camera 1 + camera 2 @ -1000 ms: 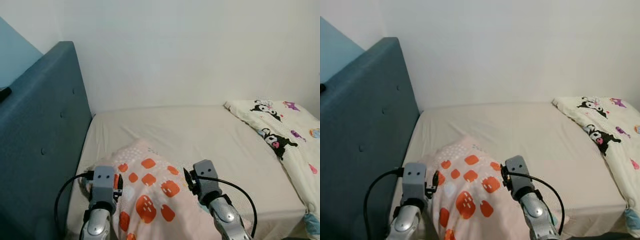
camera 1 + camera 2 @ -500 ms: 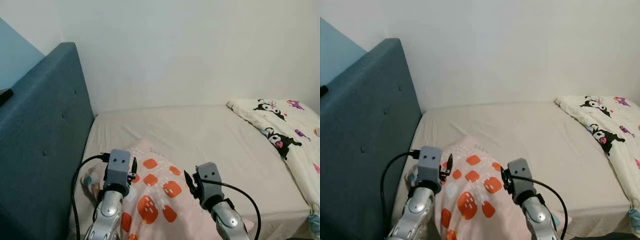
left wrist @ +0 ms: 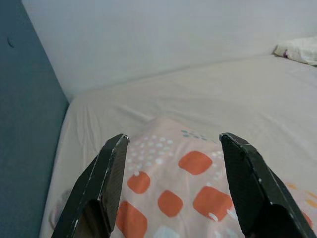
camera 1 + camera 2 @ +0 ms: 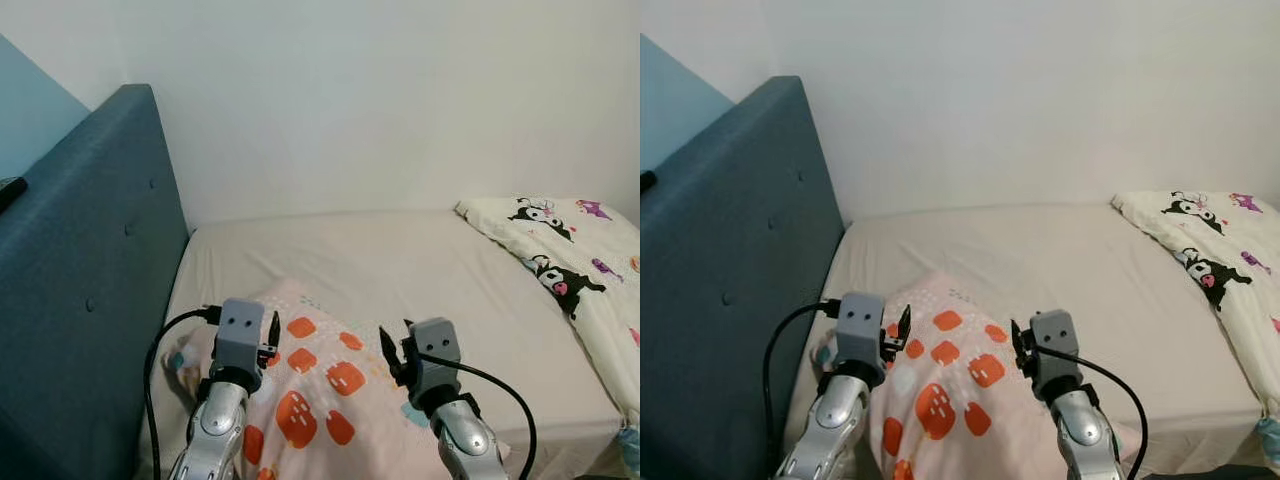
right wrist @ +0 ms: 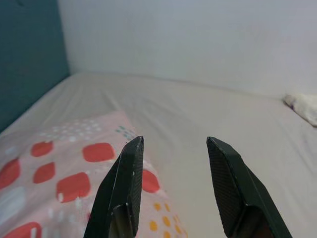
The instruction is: Clean up the room
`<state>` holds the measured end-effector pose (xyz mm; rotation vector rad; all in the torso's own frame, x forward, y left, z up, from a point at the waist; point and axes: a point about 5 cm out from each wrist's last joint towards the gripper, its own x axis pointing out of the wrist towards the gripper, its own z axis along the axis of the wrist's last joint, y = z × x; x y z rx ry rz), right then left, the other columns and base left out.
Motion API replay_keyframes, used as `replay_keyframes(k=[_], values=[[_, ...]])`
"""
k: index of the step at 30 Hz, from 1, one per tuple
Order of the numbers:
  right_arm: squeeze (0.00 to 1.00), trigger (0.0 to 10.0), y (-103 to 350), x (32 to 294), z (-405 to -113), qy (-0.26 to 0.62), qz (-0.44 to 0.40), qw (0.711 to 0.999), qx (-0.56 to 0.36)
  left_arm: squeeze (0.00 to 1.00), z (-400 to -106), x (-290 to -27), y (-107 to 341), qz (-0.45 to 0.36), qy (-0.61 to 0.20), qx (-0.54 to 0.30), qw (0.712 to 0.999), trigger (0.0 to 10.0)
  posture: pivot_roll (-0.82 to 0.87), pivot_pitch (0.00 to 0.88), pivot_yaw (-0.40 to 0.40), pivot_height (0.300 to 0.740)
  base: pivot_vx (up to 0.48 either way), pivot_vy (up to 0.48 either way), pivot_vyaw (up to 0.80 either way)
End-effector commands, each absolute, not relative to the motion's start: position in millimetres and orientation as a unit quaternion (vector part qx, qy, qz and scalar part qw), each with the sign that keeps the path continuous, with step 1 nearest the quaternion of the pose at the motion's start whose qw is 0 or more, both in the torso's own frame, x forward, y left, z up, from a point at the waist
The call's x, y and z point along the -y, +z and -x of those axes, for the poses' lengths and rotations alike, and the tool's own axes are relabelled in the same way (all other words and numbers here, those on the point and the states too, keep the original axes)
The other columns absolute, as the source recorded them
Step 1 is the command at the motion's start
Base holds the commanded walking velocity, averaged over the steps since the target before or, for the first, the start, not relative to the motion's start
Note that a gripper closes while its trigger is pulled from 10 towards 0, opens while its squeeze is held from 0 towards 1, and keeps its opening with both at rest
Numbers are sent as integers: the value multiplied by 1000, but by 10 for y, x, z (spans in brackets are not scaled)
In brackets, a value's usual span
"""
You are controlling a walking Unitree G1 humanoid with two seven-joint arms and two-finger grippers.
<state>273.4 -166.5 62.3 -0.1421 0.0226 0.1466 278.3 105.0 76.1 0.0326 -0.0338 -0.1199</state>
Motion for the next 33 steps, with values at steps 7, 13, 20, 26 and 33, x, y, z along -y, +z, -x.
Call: replay_keyframes(k=[7,13,20,26,33], values=[[0,10000,496,1885,-2732,-31,-46,993,-102,0,-2750,-1120,720,38,-38,-10,998,10000,-91,0,-33,740,0,0,0],[0,10000,520,1954,-2740,-57,-64,990,-112,0,-2778,-1092,748,49,-51,-7,997,10000,-94,0,-27,740,0,0,0],[0,10000,591,1817,-2741,26,17,996,-89,0,-2772,-1022,798,23,-84,11,996,10000,-103,0,-24,740,0,0,0],[0,10000,551,1634,-2717,113,67,986,-107,0,-2754,-961,816,3,-98,24,995,10000,-103,0,-29,740,0,0,0],[0,10000,514,1594,-2658,133,79,981,-119,0,-2755,-982,811,6,-88,22,996,10000,-104,0,-31,740,0,0,0]])
